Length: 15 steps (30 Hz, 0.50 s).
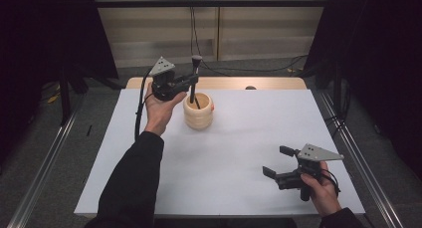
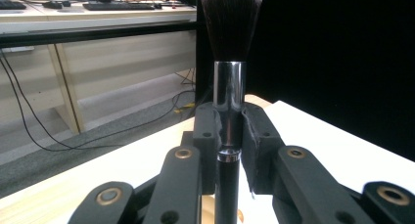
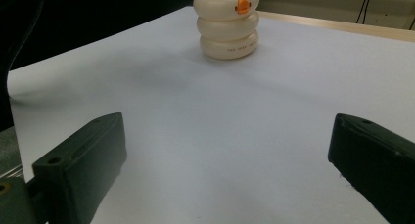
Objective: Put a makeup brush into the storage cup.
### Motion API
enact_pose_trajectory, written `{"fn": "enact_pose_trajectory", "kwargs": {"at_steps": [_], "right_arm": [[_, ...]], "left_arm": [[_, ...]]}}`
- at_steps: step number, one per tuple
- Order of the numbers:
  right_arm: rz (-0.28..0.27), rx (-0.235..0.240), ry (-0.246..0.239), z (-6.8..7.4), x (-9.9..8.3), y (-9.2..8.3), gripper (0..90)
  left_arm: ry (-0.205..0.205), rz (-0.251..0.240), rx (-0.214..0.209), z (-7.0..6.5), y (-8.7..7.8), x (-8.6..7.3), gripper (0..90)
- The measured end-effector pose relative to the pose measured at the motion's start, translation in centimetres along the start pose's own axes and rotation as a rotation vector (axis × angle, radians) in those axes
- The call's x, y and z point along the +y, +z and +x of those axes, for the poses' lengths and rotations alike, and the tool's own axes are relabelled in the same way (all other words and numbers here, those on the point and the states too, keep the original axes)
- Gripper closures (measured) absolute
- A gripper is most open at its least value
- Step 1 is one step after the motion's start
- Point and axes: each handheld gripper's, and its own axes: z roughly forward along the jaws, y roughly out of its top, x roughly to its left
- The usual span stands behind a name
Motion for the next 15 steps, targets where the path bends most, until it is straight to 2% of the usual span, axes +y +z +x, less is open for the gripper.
{"fn": "enact_pose_trajectory", "kwargs": {"at_steps": [8,9,10,11,15], "right_arm": [[-0.003,0.002,0.002,-0.1,0.0,0.0,0.6],[-0.004,0.0,0.004,-0.1,0.0,0.0,0.6],[-0.004,0.001,0.004,-0.1,0.0,0.0,0.6],[-0.004,0.0,0.006,-0.1,0.0,0.0,0.6],[-0.006,0.003,0.007,-0.1,0.0,-0.1,0.6]], "left_arm": [[-0.012,0.025,0.017,0.5,0.9,-0.8,78.3],[-0.023,0.016,0.022,0.5,1.1,-0.9,78.3],[-0.007,0.025,0.031,0.5,1.2,-1.0,78.3],[-0.007,0.02,0.018,0.6,1.4,-1.2,78.3],[-0.017,0.018,0.03,0.8,2.1,-1.6,78.3]]}}
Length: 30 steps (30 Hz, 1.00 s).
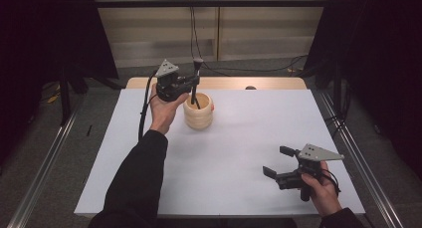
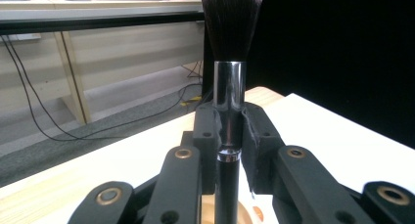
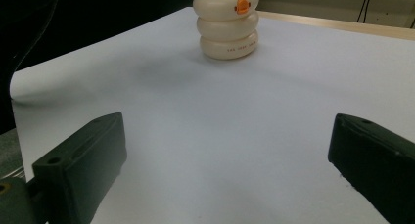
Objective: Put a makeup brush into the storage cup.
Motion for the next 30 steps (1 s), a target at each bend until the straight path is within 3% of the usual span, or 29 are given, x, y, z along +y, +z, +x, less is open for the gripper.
{"fn": "enact_pose_trajectory", "kwargs": {"at_steps": [10,13,16,20,21,30], "right_arm": [[0.003,0.002,0.007,-0.1,-0.1,0.0,0.5],[0.002,0.001,0.007,-0.1,-0.1,-0.1,0.6],[0.004,0.002,0.006,-0.1,-0.1,0.0,0.6],[0.005,0.004,0.009,-0.1,-0.1,0.0,0.6],[0.007,0.003,0.012,-0.1,-0.1,0.0,0.6],[0.01,0.006,0.013,-0.3,-0.1,0.0,0.6]], "left_arm": [[0.008,0.025,0.017,0.4,1.0,-1.2,78.2],[-0.018,-0.001,0.012,0.6,0.8,-1.6,78.1],[0.009,0.021,0.015,0.7,1.0,-2.0,78.1],[-0.002,0.016,0.014,0.7,1.1,-2.6,78.1],[0.011,0.028,0.008,0.7,1.1,-2.7,78.1],[-0.015,0.047,0.011,0.6,1.4,-3.9,78.0]]}}
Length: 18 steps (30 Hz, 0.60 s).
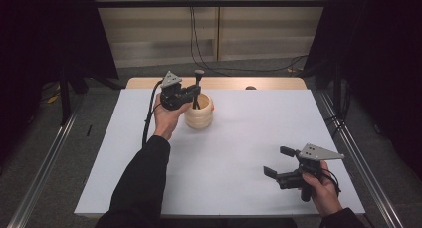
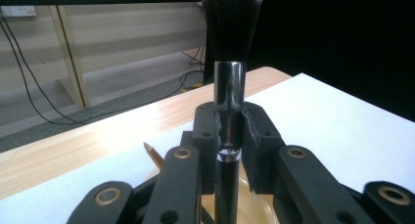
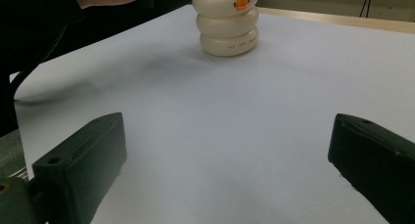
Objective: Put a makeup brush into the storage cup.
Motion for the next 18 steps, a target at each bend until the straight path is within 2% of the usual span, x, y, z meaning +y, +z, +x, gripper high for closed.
{"fn": "enact_pose_trajectory", "kwargs": {"at_steps": [1,2,4,5,6,9,12,13,15,16,18], "right_arm": [[-0.001,0.002,0.001,0.0,0.0,0.0,0.6],[-0.001,0.003,0.002,0.0,0.0,0.0,0.6],[-0.001,0.003,0.001,0.0,0.0,0.0,0.6],[0.001,0.002,0.001,0.0,0.0,0.0,0.6],[0.001,0.001,0.0,0.0,0.0,0.0,0.6],[0.007,0.006,0.005,0.0,0.0,0.1,0.6],[0.009,0.01,0.002,0.1,0.0,0.1,0.6],[0.009,0.01,0.001,0.1,-0.1,0.1,0.6],[0.01,0.007,0.001,0.0,-0.1,0.1,0.6],[0.01,0.006,0.001,0.0,-0.1,0.1,0.6],[0.011,0.004,0.001,0.0,-0.1,0.1,0.6]], "left_arm": [[0.0,0.006,0.001,0.0,0.0,-0.1,77.9],[-0.007,-0.004,-0.021,0.1,0.0,-0.2,77.8],[-0.004,0.011,0.005,0.2,-0.1,-0.3,77.8],[-0.017,0.006,-0.008,0.3,-0.1,-0.4,77.8],[-0.016,0.017,0.003,0.3,-0.1,-0.5,77.8],[-0.024,0.025,-0.001,0.4,-0.1,-0.9,77.5],[-0.02,0.032,0.002,0.4,-0.1,-1.2,77.3],[-0.02,0.032,0.021,0.3,-0.1,-1.2,77.2],[-0.019,0.029,0.002,0.4,-0.2,-1.4,77.2],[-0.013,0.037,0.014,0.4,-0.2,-1.4,77.2],[-0.017,0.036,0.011,0.5,-0.3,-1.5,77.0]]}}
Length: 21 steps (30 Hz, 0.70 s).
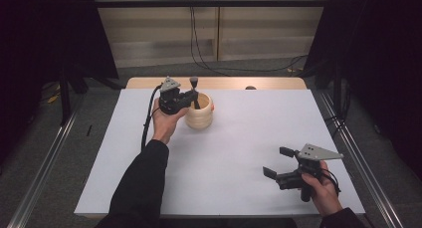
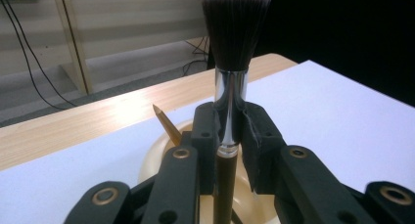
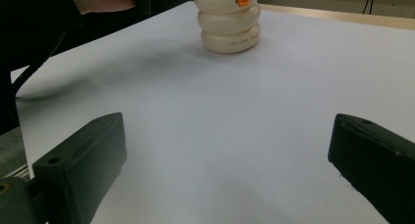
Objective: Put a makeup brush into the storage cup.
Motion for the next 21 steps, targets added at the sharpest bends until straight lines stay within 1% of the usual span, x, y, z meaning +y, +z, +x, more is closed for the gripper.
{"fn": "enact_pose_trajectory", "kwargs": {"at_steps": [2,3,4,5,9,11,12,13,14,16,18,20,21], "right_arm": [[0.001,0.002,-0.002,0.01,0.0,0.03,0.6],[0.002,0.003,-0.001,0.01,-0.01,0.04,0.6],[0.002,0.003,-0.001,0.0,-0.02,0.05,0.6],[0.002,0.003,-0.001,-0.01,-0.03,0.05,0.6],[0.003,0.003,0.003,-0.07,-0.06,0.03,0.6],[0.001,0.005,-0.001,-0.1,-0.07,0.06,0.6],[0.002,0.006,-0.001,-0.09,-0.07,0.05,0.6],[0.0,0.006,-0.001,-0.1,-0.08,0.07,0.6],[0.001,0.006,0.0,-0.11,-0.08,0.07,0.6],[0.0,0.007,-0.002,-0.12,-0.08,0.09,0.6],[-0.001,0.008,0.001,-0.15,-0.07,0.13,0.6],[0.001,0.006,0.001,-0.21,-0.09,0.17,0.6],[0.0,0.007,0.001,-0.22,-0.08,0.17,0.6]], "left_arm": [[-0.002,0.008,0.012,0.04,-0.03,-0.1,76.2],[-0.001,0.005,0.001,0.08,0.02,-0.18,75.3],[-0.002,0.01,0.005,0.01,0.05,-0.23,74.6],[0.007,0.014,0.006,0.04,0.09,-0.28,74.3],[-0.007,0.014,0.0,0.03,0.3,-0.5,74.2],[-0.001,0.013,-0.009,0.04,0.35,-0.56,73.4],[-0.001,0.014,-0.009,0.02,0.35,-0.55,73.2],[0.003,0.017,0.002,-0.04,0.32,-0.5,73.1],[-0.002,0.01,0.0,-0.08,0.3,-0.48,71.9],[0.004,0.004,0.004,-0.09,0.25,-0.42,70.0],[0.0,0.002,0.006,-0.04,0.23,-0.4,66.0],[0.006,0.002,0.013,-0.07,0.22,-0.4,62.5],[0.0,-0.003,0.011,-0.09,0.24,-0.41,61.0]]}}
